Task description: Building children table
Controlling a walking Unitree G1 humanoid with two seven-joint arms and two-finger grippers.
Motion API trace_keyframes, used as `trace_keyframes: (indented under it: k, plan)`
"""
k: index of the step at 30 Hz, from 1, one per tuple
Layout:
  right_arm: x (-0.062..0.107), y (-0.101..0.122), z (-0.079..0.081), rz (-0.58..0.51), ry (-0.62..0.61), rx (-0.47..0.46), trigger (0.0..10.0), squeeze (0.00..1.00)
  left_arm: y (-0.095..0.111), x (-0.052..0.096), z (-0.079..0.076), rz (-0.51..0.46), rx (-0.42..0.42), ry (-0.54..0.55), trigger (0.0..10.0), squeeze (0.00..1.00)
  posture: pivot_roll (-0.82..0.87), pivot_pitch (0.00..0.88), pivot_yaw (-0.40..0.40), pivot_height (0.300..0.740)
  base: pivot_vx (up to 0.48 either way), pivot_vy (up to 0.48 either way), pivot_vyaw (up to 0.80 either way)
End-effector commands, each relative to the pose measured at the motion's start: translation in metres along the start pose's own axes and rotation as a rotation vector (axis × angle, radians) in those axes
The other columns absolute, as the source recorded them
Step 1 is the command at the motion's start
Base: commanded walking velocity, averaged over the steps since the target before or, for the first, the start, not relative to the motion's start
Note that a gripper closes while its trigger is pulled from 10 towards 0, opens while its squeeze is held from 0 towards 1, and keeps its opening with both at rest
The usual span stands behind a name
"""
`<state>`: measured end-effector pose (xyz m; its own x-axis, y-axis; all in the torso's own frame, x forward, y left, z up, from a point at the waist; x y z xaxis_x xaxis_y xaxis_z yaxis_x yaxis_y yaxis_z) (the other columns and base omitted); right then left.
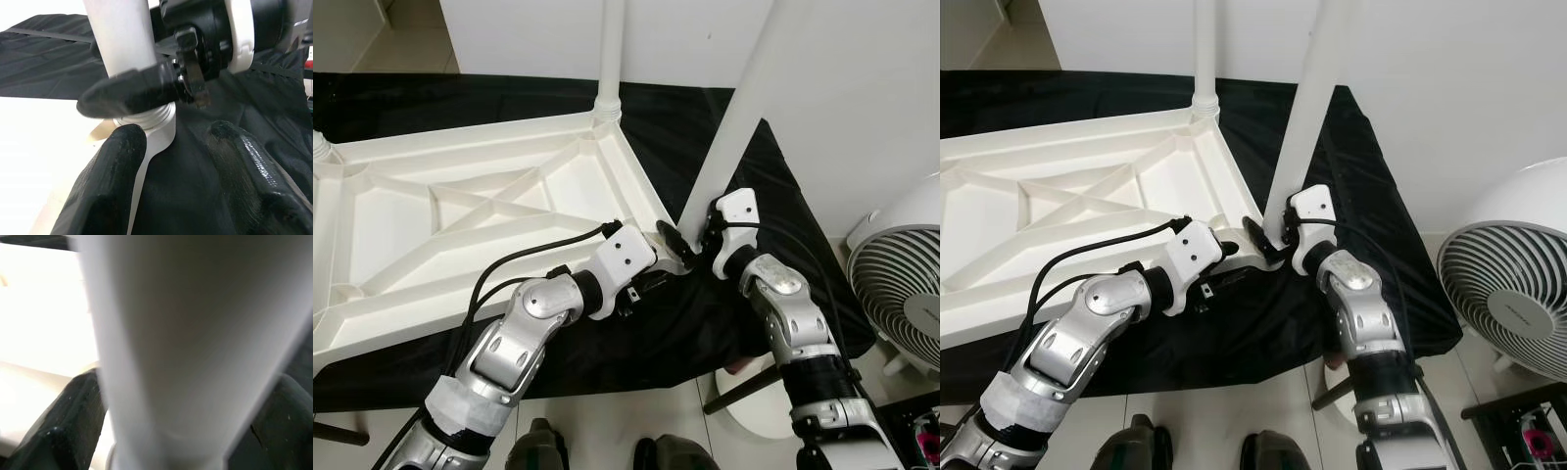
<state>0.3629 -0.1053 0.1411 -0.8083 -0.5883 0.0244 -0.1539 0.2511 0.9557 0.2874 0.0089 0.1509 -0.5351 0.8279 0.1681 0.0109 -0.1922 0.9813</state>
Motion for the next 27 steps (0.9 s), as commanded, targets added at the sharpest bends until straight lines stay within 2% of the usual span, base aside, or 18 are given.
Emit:
trace_keyframes:
  k: [1, 4, 8, 9, 10, 11, 22, 23, 27]
  plan:
    - [-0.002, -0.003, 0.003, 0.0, 0.035, -0.007, 10.0, 0.0, 0.0, -0.002, 0.0, 0.001, 0.004, -0.01, 10.0, 0.0, -0.01, 0.028, -0.046, 0.74, 0.0, 0.0, 0.0]
    - [-0.008, -0.003, 0.01, -0.026, 0.142, -0.024, 10.0, 0.0, 0.001, -0.001, 0.001, 0.001, -0.001, -0.006, 10.0, 0.0, 0.0, 0.024, -0.044, 0.74, 0.0, 0.0, 0.0]
    - [-0.01, -0.005, 0.011, -0.026, 0.172, -0.022, 10.0, 0.0, 0.001, 0.0, 0.002, 0.002, -0.003, -0.006, 10.0, 0.0, 0.0, 0.024, -0.044, 0.74, 0.0, 0.0, 0.0]
    - [-0.01, -0.006, 0.011, -0.025, 0.188, -0.025, 2.1, 0.0, 0.001, 0.0, 0.002, 0.005, -0.005, -0.007, 10.0, 0.0, 0.0, 0.022, -0.043, 0.74, 0.0, 0.0, 0.0]
    - [-0.01, -0.006, 0.011, -0.025, 0.188, -0.025, 2.1, 0.0, 0.001, 0.0, 0.002, 0.005, -0.005, -0.007, 10.0, 0.0, 0.0, 0.022, -0.043, 0.74, 0.0, 0.0, 0.0]
    - [-0.01, -0.009, 0.01, -0.029, 0.217, -0.025, 0.0, 0.0, 0.0, 0.0, 0.001, 0.009, -0.008, -0.009, 10.0, 0.0, 0.01, 0.019, -0.044, 0.74, 0.0, 0.0, 0.0]
    - [-0.005, -0.014, 0.003, -0.034, 0.222, -0.028, 0.0, 0.0, -0.001, 0.0, 0.0, 0.015, -0.011, -0.019, 10.0, 0.0, 0.0, 0.01, -0.043, 0.74, 0.0, 0.0, 0.0]
    - [-0.003, -0.013, 0.002, -0.041, 0.206, -0.042, 10.0, 0.0, -0.001, 0.0, -0.001, 0.014, -0.011, -0.024, 10.0, 0.0, 0.0, 0.011, -0.043, 0.74, 0.0, 0.0, 0.0]
    - [-0.002, -0.012, 0.001, -0.053, 0.187, -0.06, 10.0, 0.0, -0.001, -0.001, -0.003, 0.013, -0.011, -0.027, 10.0, 0.0, 0.0, 0.011, -0.043, 0.74, 0.0, 0.0, 0.0]
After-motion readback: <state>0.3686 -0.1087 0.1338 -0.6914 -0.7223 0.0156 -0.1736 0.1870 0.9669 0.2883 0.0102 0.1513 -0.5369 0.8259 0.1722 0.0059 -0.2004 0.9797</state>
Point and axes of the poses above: a point about 5 cm out from each wrist's last joint towards the gripper, its own x axis pointing back from the gripper into the wrist, its own y axis along the axis of the wrist's last joint, z = x × y, the point moved 5 cm from there along -x, pointing out of the wrist towards the gripper, and after that the axes turned 10 degrees about x, right-handed, at the moved point
